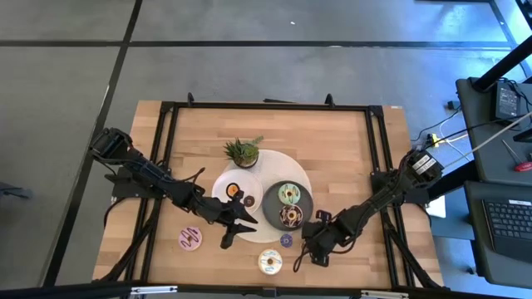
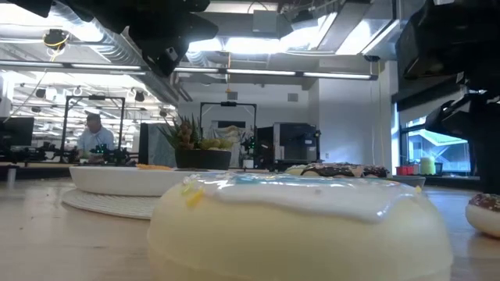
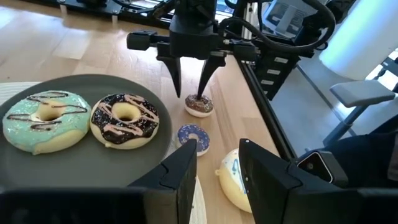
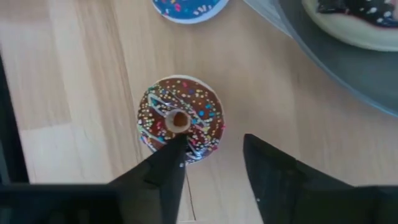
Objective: Pick & Place donuts
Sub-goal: Put the small brown donut on the white plate
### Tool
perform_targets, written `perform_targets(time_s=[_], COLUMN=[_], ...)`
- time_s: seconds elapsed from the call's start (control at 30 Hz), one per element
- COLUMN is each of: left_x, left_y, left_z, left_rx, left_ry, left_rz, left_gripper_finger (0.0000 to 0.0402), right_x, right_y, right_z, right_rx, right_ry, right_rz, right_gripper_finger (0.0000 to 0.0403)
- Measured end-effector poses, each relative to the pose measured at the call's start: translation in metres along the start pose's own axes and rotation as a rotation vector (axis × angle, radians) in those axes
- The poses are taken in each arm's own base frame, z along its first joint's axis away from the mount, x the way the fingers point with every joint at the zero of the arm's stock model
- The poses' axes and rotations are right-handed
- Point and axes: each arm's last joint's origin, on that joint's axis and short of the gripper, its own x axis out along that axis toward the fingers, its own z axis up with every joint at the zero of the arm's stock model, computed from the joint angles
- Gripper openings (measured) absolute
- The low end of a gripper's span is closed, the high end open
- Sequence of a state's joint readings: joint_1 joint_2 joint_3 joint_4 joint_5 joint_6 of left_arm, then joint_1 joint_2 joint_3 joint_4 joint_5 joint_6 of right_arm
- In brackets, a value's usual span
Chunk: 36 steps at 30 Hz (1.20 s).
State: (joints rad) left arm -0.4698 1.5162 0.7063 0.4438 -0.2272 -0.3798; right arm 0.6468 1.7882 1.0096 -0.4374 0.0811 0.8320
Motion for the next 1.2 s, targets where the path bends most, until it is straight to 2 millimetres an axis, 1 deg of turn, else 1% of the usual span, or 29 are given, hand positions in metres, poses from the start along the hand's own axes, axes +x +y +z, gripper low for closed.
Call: perform_targets(time_s=[0.23, 0.33, 0.43, 0.63, 0.8, 0.93, 1.03, 1.13, 1.2], left_x=[0.0, 0.0, 0.0, 0.0, 0.0, 0.0, 0.0, 0.001, 0.002], left_y=[0.0, 0.0, 0.0, 0.0, 0.0, 0.002, 0.004, 0.007, 0.008], left_z=[0.0, 0.0, 0.0, 0.0, 0.0, 0.001, 0.002, 0.006, 0.009], left_rx=[0.0, 0.0, 0.0, 0.0, 0.005, 0.138, 0.141, 0.099, 0.125], left_ry=[0.0, 0.0, 0.0, 0.0, -0.006, -0.027, -0.045, -0.069, -0.089], left_rz=[0.0, 0.0, 0.0, 0.0, 0.015, 0.084, 0.118, 0.171, 0.228], left_gripper_finger=[0.0114, 0.0114, 0.0114, 0.0114, 0.0114, 0.0114, 0.0113, 0.0113, 0.0113], right_x=[0.0, 0.0, 0.0, 0.0, -0.006, -0.021, -0.038, -0.054, -0.062], right_y=[0.001, 0.001, 0.001, 0.001, 0.003, 0.005, 0.005, 0.006, 0.006], right_z=[0.001, 0.001, 0.001, 0.001, 0.001, 0.007, 0.018, 0.031, 0.043], right_rx=[-0.004, -0.005, -0.008, -0.028, -0.037, -0.073, -0.086, -0.13, -0.178], right_ry=[-0.009, -0.01, -0.011, -0.007, 0.073, 0.151, 0.181, 0.108, 0.004], right_rz=[0.011, 0.012, 0.012, 0.015, 0.026, -0.033, -0.102, -0.211, -0.294], right_gripper_finger=[0.0068, 0.0042, 0.0026, 0.0019, 0.0018, 0.0018, 0.0018, 0.0018, 0.0018])
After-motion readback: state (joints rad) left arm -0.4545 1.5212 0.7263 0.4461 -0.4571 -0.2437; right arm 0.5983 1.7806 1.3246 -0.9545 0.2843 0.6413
